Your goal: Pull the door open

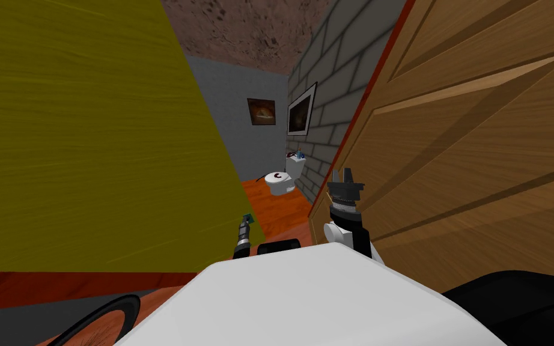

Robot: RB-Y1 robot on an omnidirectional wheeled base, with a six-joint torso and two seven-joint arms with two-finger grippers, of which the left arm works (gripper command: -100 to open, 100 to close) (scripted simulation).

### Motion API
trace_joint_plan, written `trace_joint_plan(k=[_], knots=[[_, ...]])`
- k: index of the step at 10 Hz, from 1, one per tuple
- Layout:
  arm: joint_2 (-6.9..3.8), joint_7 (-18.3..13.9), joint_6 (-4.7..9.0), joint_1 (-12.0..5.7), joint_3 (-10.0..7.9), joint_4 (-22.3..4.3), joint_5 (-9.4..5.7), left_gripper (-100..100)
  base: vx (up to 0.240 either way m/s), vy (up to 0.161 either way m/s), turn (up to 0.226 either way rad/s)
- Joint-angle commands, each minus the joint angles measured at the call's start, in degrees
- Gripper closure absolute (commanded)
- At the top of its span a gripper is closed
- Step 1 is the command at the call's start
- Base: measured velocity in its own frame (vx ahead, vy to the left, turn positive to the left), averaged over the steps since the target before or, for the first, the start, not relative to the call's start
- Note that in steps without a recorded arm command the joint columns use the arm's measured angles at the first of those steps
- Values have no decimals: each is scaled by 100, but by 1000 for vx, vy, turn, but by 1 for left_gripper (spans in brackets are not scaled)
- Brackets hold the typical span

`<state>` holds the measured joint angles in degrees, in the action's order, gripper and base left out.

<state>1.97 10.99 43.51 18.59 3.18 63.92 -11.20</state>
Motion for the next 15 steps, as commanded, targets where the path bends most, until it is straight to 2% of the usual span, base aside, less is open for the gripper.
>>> trace_joint_plan(k=[1, 5, 6, 7, 15], knots=[[-84, -13, 7, -6, -3, 15, -20, 100, -96, 9, 1], [-275, -49, 13, -26, -9, 34, -66, 100, -194, 10, 17], [-354, -65, 13, -36, -12, 38, -86, 100, -220, 39, 79], [-318, -51, 14, -75, 3, -14, -81, -100, -240, 31, 29], [-462, -4, 12, -269, 77, -216, -173, -100, -216, 15, 43]])
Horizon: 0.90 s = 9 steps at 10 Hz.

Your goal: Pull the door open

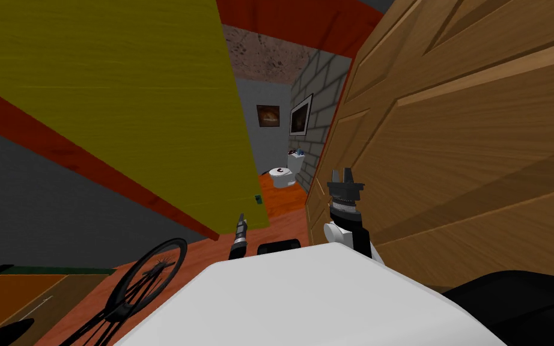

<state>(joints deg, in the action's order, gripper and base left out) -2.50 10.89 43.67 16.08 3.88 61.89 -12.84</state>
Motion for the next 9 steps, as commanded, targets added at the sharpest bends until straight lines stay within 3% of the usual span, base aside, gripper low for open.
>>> trace_joint_plan(k=[1, 3, 6, 9], knots=[[-53, 19, -3, -68, 26, -63, -34, -100, -180, -6, 68], [-132, 46, 0, -174, 67, -169, -86, -100, -199, 1, 128], [-300, 129, 18, -490, 192, -476, -242, -100, -186, -26, 167], [-305, 199, 37, -747, 294, -719, -367, -100, -64, -22, 85]])
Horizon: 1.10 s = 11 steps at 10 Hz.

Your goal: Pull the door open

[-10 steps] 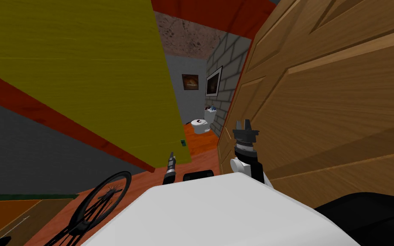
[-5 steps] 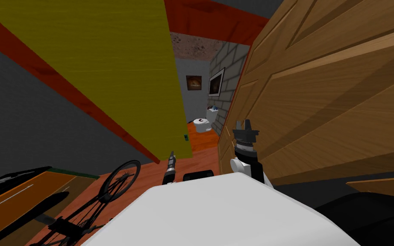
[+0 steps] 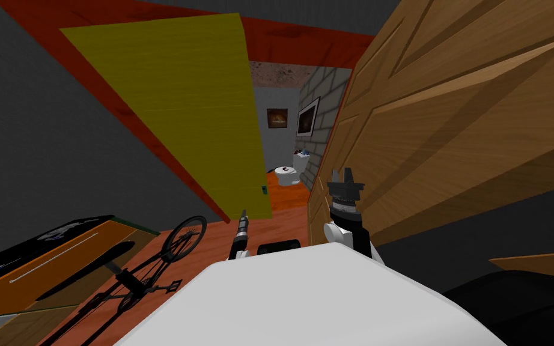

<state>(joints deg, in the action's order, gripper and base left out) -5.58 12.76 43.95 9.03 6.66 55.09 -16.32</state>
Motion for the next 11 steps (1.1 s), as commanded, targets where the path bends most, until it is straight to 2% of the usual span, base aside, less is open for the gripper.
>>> trace_joint_plan(k=[1, 2, 3, 7, 9, 10, 11], knots=[[26, 44, 19, -160, 63, -151, -77, -100, -4, -4, 51], [40, 57, 23, -207, 82, -196, -99, -100, 5, -3, 25], [83, 95, 33, -348, 139, -330, -167, -100, 15, 0, -1], [231, 194, 64, -704, 282, -663, -338, -100, 32, 5, -41], [362, 258, 90, -926, 373, -864, -447, -100, 78, 18, -134], [362, 258, 90, -926, 373, -864, -447, -100, 85, 26, -55], [416, 281, 101, -1003, 405, -931, -485, -100, 76, 6, -70]])
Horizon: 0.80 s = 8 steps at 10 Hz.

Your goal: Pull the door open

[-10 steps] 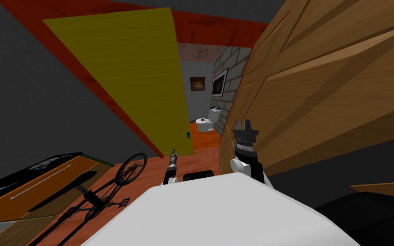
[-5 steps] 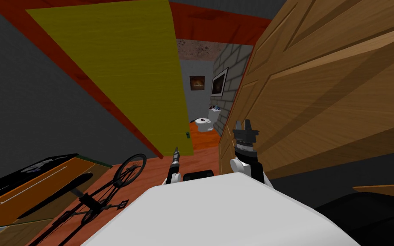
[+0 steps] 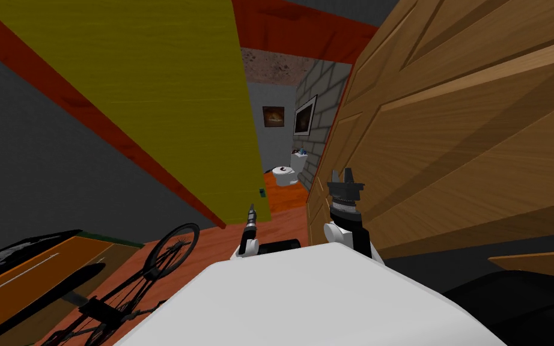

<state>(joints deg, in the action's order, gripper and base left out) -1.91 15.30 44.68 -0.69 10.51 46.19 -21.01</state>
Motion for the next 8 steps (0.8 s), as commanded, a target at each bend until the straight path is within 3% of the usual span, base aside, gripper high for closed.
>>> trace_joint_plan(k=[1, 2, 3, 4, 5, 8], knots=[[138, 56, 43, -128, 61, -124, -65, -100, 138, 30, -245], [138, 56, 43, -128, 61, -124, -65, -100, 123, 36, -84], [228, 76, 54, -193, 88, -179, -98, -100, 160, -5, -122], [166, 59, 16, -147, 71, -107, -84, -100, 84, -4, -31], [92, -49, 5, -226, 46, -217, 81, -100, 5, 37, 158], [11, -292, -2, -414, -35, -449, 377, -100, 5, 17, 93]])
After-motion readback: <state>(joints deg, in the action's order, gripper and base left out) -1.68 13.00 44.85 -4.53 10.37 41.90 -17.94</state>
